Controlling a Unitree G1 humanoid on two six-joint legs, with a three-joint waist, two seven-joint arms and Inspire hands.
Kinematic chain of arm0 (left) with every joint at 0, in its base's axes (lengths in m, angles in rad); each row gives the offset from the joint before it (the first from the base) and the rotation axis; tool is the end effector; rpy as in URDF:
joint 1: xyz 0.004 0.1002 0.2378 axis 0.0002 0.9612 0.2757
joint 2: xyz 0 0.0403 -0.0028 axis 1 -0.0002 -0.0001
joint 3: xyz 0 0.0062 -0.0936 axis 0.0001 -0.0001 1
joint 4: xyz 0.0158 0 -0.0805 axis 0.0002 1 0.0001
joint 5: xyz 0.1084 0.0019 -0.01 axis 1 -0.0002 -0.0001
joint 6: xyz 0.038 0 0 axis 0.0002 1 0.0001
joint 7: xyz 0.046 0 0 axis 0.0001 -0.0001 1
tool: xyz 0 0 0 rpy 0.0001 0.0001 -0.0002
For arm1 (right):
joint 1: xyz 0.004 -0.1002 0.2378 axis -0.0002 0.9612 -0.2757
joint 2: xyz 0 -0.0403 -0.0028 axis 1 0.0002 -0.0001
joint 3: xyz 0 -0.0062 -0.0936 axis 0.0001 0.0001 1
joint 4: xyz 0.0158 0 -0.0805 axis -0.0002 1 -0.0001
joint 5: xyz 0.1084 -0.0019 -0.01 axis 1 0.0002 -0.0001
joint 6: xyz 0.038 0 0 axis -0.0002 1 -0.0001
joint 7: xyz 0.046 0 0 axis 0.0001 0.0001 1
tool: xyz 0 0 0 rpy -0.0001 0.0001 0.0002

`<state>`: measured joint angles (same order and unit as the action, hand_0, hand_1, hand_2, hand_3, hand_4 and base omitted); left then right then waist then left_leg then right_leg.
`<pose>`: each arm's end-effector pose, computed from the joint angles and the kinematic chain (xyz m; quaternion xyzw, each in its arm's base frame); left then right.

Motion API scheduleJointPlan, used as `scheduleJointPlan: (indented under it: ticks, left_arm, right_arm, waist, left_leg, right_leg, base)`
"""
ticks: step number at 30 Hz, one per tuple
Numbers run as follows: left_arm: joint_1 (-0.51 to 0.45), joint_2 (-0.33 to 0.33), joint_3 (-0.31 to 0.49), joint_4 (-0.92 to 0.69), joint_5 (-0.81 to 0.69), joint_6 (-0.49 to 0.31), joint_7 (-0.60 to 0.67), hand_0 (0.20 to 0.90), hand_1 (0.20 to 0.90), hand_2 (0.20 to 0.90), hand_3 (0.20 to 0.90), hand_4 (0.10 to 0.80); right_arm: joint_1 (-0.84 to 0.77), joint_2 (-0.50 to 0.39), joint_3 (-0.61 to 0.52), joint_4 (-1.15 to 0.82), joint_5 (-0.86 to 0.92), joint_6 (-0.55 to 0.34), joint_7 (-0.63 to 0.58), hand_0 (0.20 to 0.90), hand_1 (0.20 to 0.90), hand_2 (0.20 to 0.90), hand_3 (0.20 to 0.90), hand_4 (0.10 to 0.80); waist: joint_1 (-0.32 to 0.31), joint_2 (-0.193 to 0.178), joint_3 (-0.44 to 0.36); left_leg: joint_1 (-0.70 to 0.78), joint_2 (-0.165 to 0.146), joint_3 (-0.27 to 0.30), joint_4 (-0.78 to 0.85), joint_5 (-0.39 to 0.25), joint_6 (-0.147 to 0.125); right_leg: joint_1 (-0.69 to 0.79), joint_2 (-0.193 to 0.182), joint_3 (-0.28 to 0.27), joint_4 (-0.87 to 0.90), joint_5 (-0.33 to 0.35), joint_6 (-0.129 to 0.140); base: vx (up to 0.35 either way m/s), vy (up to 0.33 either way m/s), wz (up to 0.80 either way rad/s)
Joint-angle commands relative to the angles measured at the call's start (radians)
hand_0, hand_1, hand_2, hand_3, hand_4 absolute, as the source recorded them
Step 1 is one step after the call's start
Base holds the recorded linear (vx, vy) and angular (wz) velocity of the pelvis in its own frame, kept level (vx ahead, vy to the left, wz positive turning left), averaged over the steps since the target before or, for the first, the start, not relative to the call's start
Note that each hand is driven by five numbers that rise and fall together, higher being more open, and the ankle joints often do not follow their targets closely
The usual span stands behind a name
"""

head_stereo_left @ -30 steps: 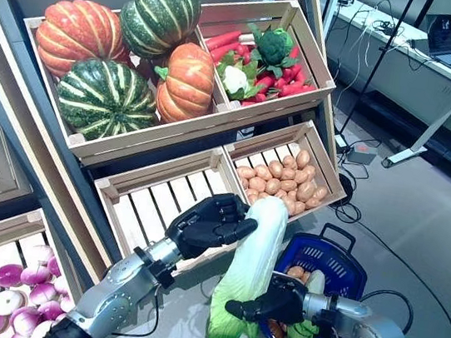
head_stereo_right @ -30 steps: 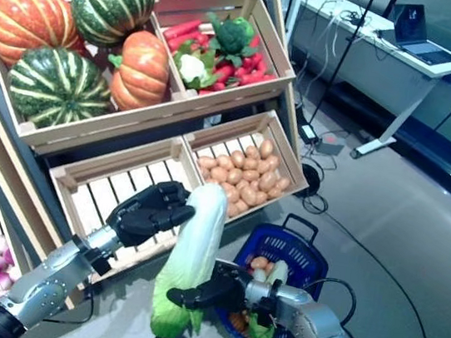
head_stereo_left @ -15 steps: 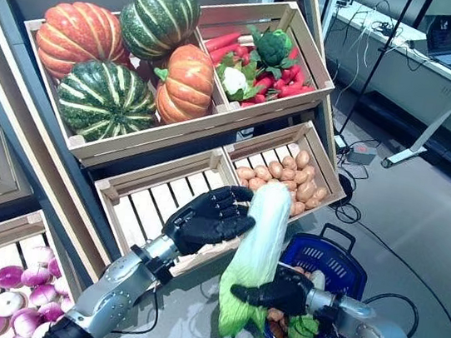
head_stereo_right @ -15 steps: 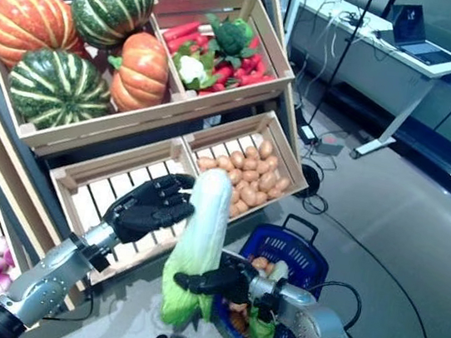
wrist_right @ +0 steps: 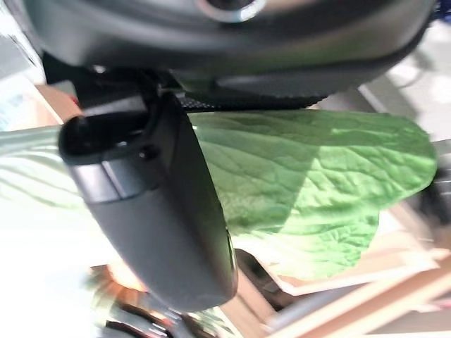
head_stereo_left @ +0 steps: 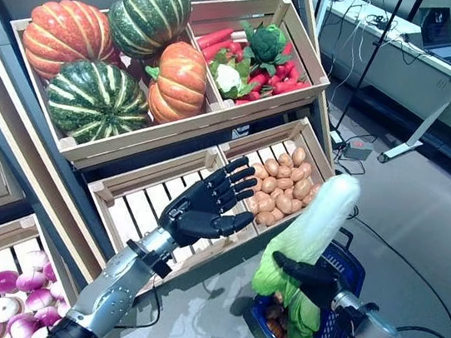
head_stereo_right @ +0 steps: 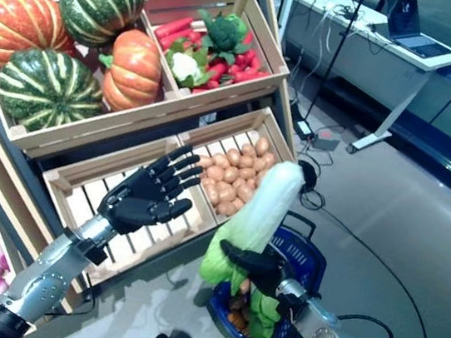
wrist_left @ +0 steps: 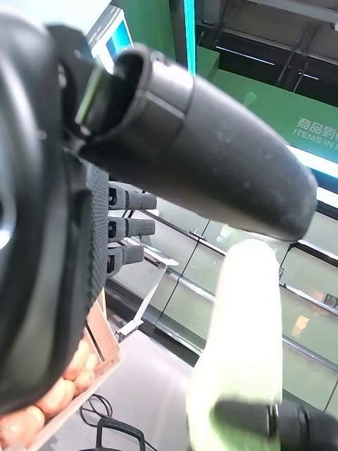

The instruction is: Put vegetables into the basket

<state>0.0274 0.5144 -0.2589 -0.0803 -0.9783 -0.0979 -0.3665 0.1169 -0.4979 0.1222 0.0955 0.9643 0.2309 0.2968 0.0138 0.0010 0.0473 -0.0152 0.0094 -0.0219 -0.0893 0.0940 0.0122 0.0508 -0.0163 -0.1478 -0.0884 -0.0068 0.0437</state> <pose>0.2013 0.1875 0.0646 -0.2401 -0.0211 -0.2776 0.9300 0.1789 -0.2237 0.0187 0.2618 0.2008 0.1512 0.9318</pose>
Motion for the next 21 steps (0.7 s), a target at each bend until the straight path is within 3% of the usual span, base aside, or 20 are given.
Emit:
scheduleJointPlan:
  ticks: [1,4,9,16,21]
  left_arm:
    - [-0.055,-0.014,0.09,-0.069,-0.016,-0.065,-0.025,0.9,0.9,0.9,0.9,0.8]
    - [-0.055,-0.02,0.117,-0.067,-0.019,-0.078,-0.029,0.9,0.9,0.9,0.9,0.8]
    - [-0.134,-0.019,0.114,-0.042,-0.054,-0.116,-0.038,0.9,0.9,0.9,0.9,0.8]
    - [-0.231,-0.031,0.05,-0.03,-0.069,-0.127,-0.004,0.9,0.9,0.9,0.9,0.8]
    - [-0.263,-0.051,0.026,-0.018,-0.098,-0.144,-0.044,0.9,0.9,0.9,0.9,0.8]
  right_arm:
    - [-0.081,0.047,-0.101,-0.048,0.14,-0.204,-0.061,0.3,0.3,0.3,0.3,0.4]
    - [-0.094,0.083,-0.138,-0.014,0.168,-0.281,-0.109,0.3,0.3,0.3,0.3,0.4]
    - [-0.209,0.096,-0.208,0.098,0.308,-0.436,-0.232,0.3,0.3,0.3,0.3,0.4]
    - [-0.363,0.063,-0.206,0.232,0.365,-0.514,-0.311,0.3,0.3,0.3,0.3,0.4]
    - [-0.453,0.047,-0.19,0.358,0.345,-0.521,-0.385,0.3,0.3,0.3,0.3,0.4]
  waist:
    - [-0.008,-0.043,-0.025]
    - [-0.009,-0.037,0.016]
    - [-0.007,-0.018,0.167]
    - [0.008,0.004,0.306]
    - [0.022,0.007,0.366]
  left_leg:
    - [0.017,0.016,0.005,0.002,-0.069,-0.017]
    - [-0.005,0.023,0.021,0.002,-0.057,-0.016]
    - [-0.126,0.014,0.004,0.038,-0.024,-0.018]
    - [-0.314,-0.001,-0.008,0.153,-0.005,-0.031]
    - [-0.406,-0.004,-0.006,0.189,0.004,-0.038]
  right_leg:
    - [-0.025,-0.07,0.028,0.001,0.08,0.049]
    - [-0.076,-0.059,0.037,0.053,0.062,0.039]
    - [-0.199,-0.038,0.038,0.131,0.054,0.013]
    - [-0.349,-0.022,0.027,0.226,0.052,-0.007]
    - [-0.417,-0.011,0.012,0.247,0.054,-0.018]
  base:
    - [-0.032,-0.068,-0.01]
    - [-0.112,-0.056,0.0]
    - [-0.255,-0.068,0.0]
    - [-0.197,-0.08,0.06]
    - [-0.08,-0.1,0.08]
